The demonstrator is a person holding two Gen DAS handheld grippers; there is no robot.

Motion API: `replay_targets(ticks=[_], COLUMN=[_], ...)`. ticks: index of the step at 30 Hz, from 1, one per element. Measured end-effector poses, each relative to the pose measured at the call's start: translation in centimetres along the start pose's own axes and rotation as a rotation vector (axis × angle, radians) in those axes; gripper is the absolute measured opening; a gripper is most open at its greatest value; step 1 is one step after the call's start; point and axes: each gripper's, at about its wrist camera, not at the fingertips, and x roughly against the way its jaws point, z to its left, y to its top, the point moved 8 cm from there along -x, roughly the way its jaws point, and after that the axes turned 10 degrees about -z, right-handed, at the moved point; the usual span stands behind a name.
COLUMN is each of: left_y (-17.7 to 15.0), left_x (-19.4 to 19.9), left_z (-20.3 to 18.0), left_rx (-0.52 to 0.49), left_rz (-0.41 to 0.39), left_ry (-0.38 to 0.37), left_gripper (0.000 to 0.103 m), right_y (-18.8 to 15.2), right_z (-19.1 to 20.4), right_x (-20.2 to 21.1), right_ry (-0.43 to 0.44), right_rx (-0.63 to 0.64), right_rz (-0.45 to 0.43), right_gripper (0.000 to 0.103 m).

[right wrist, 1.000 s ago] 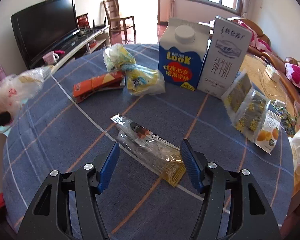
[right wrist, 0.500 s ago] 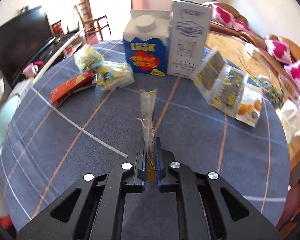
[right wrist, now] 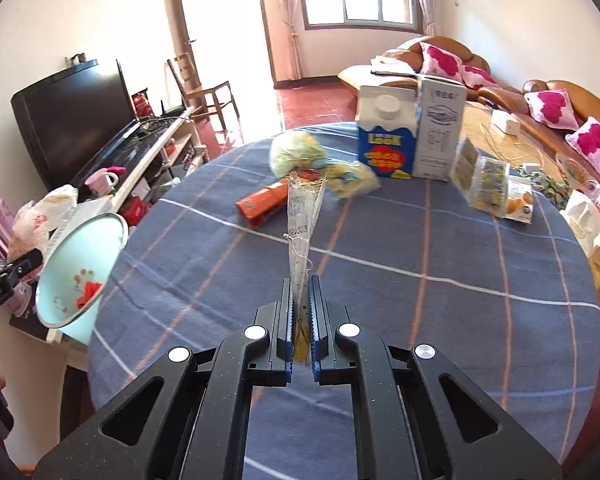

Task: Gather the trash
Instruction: 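Carry the clear bag and the clear wrapper over the light-blue bin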

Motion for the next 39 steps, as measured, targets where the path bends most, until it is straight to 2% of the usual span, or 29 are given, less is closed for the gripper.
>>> replay_targets(ticks=[8, 13, 27, 39], left_y=[-0.5, -0.8, -1.5, -1.9], left_x=[0.5, 0.4, -0.5, -1.2], left_z=[3.2, 4.4, 5.8, 6.3], left_rx=[0.032, 0.052, 0.084, 0.086], left_rz=[-0.009, 0.001, 0.029, 0.043], left_ry=[0.028, 0.037, 0.056, 0.074], left_gripper=[0.039, 0.039, 0.039, 0.039], right_y=[-0.3, -0.8, -0.6, -0.1], right_z=[8.3, 11.8, 19.3, 22.8], right_x=[1.0, 1.1, 0.6, -0.7], right_ry=[0.114, 0.144, 0.219, 0.273], right_rx=[0.01, 0.027, 0.101, 0.128], right_rz=[-0.025, -0.013, -0.006, 0.004], right_gripper=[0.008, 0.008, 0.008, 0.008])
